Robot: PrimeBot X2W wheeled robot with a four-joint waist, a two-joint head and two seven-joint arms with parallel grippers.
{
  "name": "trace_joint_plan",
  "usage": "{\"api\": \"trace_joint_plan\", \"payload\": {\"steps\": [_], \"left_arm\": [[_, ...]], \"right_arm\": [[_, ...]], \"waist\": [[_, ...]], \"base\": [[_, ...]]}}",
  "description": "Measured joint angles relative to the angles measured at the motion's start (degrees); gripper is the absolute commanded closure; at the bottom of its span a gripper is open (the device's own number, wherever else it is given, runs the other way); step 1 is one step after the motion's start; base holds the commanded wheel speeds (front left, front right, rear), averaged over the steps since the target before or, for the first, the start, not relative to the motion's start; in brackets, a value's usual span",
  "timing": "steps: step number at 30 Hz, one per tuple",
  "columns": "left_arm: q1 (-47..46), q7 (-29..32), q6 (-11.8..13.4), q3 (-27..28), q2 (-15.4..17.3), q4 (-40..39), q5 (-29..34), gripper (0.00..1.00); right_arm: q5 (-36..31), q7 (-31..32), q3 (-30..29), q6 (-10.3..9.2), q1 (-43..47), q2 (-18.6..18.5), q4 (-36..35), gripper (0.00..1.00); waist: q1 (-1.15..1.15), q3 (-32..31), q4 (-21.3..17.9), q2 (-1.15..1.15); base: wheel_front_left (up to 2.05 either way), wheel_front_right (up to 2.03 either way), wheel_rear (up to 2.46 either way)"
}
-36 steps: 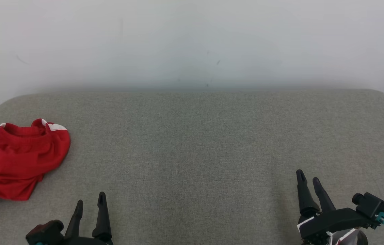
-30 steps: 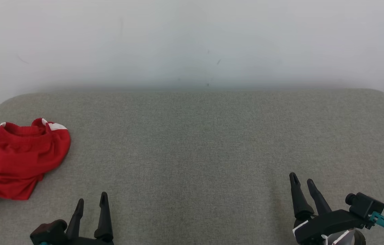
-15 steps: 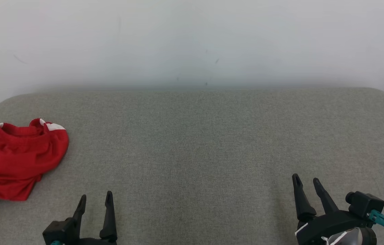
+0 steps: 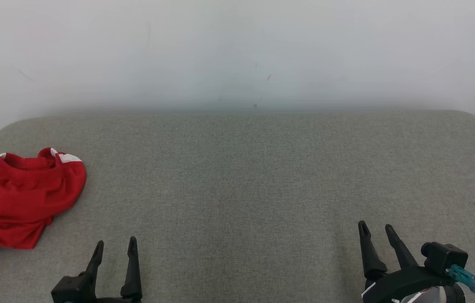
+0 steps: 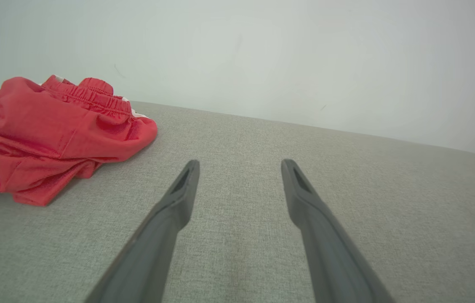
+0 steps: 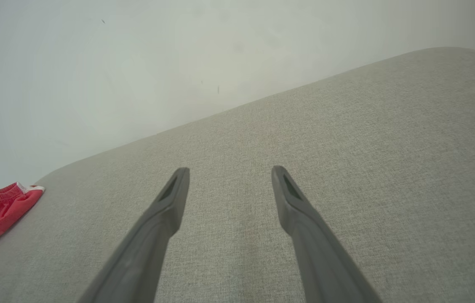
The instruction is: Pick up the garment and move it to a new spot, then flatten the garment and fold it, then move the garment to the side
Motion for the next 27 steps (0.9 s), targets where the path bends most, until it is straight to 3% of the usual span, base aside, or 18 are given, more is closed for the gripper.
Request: {"api": "trace_joint_plan", "payload": {"steps": [27], "left_arm": [[0.2,-2.6,-1.4,2.1,-1.2,1.9,8.7,0.00]], "right_arm": [[-9.5,-2.5,2.3,0.00,-0.5,-0.1,1.7,0.00]], "waist": [[0.00,-1.0,-0.1,0.00]], "base": [[0.00,0.00,0.00]]}}
